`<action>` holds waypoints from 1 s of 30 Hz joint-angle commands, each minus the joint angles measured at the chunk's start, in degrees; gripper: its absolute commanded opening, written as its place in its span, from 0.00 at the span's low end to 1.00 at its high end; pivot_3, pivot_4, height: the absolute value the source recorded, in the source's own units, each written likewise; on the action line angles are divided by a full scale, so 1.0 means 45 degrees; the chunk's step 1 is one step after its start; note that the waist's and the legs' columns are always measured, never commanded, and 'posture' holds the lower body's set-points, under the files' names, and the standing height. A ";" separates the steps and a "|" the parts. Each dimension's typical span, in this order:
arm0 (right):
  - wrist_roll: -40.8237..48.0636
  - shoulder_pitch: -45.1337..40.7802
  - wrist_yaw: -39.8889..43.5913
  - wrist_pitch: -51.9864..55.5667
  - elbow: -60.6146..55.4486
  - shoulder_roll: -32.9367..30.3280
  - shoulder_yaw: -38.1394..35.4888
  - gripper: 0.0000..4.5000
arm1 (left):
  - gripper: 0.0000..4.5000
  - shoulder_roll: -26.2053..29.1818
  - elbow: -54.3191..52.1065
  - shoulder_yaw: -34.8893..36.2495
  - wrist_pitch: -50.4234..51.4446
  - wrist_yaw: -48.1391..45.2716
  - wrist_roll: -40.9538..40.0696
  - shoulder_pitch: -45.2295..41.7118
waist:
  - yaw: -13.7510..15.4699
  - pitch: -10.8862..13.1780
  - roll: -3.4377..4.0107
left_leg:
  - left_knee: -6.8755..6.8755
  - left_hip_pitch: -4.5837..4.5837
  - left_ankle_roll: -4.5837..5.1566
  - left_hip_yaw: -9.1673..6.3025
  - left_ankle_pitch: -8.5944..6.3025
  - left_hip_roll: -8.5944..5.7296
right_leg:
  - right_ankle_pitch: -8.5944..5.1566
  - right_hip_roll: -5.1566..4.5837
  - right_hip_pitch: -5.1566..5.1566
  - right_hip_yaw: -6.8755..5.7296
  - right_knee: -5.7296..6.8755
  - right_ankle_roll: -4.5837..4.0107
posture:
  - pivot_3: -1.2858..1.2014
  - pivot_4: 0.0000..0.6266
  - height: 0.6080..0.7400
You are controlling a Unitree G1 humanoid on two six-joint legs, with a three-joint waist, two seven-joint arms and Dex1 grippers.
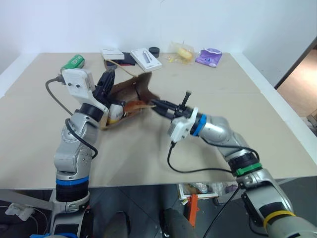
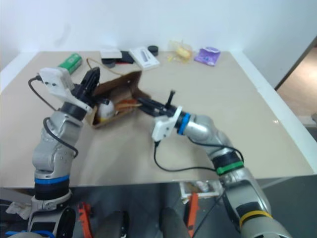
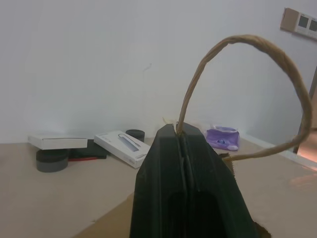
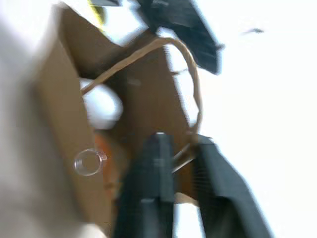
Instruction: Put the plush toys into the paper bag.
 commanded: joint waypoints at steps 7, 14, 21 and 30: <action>0.1076 -0.1137 0.0330 0.0918 -0.0238 0.0084 -0.0744 0.01 | 0.00 -0.0013 -0.0186 0.0144 -0.0123 0.0209 -0.0249 -0.0287 | 0.0001 0.0000 0.0001 | -0.0016 0.0000 0.0001 -0.0004 -0.0001 0.0008 | 0.0010 0.0005 -0.0004 -0.0008 0.0000 0.0022 | 0.52 0.24 1.00; 0.1836 -0.0886 0.1078 0.2190 -0.0519 0.0349 -0.0749 0.24 | 0.00 0.0001 -0.0126 0.0321 0.0339 0.0170 -0.0649 0.0023 | 0.0001 0.0000 0.0001 | -0.0016 0.0001 0.0001 -0.0002 0.0000 0.0008 | 0.0014 0.0004 -0.0003 -0.0006 0.0001 0.0024 | 0.52 0.24 1.00; 0.3168 -0.0748 0.1835 0.3324 -0.1107 0.0371 -0.1123 1.00 | 0.75 0.0498 -0.0039 0.0792 0.1154 -0.0175 -0.1547 -0.0099 | -0.0001 0.0000 0.0001 | -0.0015 0.0001 0.0001 -0.0005 -0.0001 0.0011 | 0.0015 0.0006 -0.0004 -0.0011 0.0003 0.0027 | 0.52 0.24 1.00; 0.7531 0.0595 0.3593 1.0592 -0.2933 0.0906 -0.2093 1.00 | 0.98 0.2897 0.0557 0.2300 0.3532 -0.1986 -0.4051 0.0303 | -0.0016 0.0002 0.0003 | -0.0015 0.0003 0.0001 -0.0010 -0.0001 0.0026 | 0.0013 0.0012 -0.0006 -0.0024 0.0013 0.0020 | 0.52 0.24 1.00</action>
